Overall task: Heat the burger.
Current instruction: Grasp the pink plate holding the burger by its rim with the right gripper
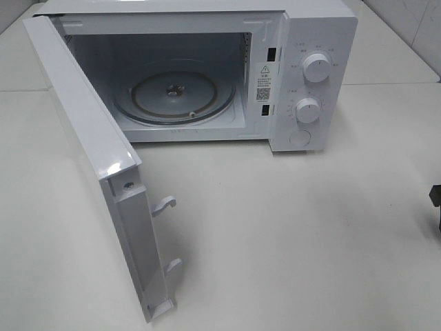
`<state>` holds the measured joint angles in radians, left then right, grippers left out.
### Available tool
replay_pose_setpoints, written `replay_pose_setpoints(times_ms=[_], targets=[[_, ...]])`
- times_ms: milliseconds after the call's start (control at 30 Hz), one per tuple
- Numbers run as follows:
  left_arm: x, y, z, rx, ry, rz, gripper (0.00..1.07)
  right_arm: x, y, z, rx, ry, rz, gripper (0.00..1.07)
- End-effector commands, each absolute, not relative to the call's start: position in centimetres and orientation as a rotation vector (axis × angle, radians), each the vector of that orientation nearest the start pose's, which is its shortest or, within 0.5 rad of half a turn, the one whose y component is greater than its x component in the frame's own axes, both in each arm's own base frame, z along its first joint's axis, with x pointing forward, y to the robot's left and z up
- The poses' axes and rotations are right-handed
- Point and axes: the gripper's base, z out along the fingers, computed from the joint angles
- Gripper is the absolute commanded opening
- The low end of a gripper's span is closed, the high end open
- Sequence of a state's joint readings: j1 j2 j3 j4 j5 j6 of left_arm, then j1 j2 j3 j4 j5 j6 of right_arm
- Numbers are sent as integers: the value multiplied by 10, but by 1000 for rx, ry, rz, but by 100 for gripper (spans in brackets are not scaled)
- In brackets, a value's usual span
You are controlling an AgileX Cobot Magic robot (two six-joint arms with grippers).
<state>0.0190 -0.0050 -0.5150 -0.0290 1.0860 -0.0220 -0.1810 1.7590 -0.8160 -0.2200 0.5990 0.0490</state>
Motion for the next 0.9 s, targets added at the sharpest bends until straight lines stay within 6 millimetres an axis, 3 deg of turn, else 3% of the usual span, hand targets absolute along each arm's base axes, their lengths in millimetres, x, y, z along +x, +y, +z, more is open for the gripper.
replay_pose_setpoints(times_ms=[33,500,900], targets=[[-11,-2,280,-38,2017,-33,102,281,-64,122,41,3023,-205,83],[-11,-2,280,-38,2017,-33,102,275,-79,115,42,3079,-197,78],[-11,-2,280,-38,2017,-33,102,272,-79,107,44,3136,-182,76]])
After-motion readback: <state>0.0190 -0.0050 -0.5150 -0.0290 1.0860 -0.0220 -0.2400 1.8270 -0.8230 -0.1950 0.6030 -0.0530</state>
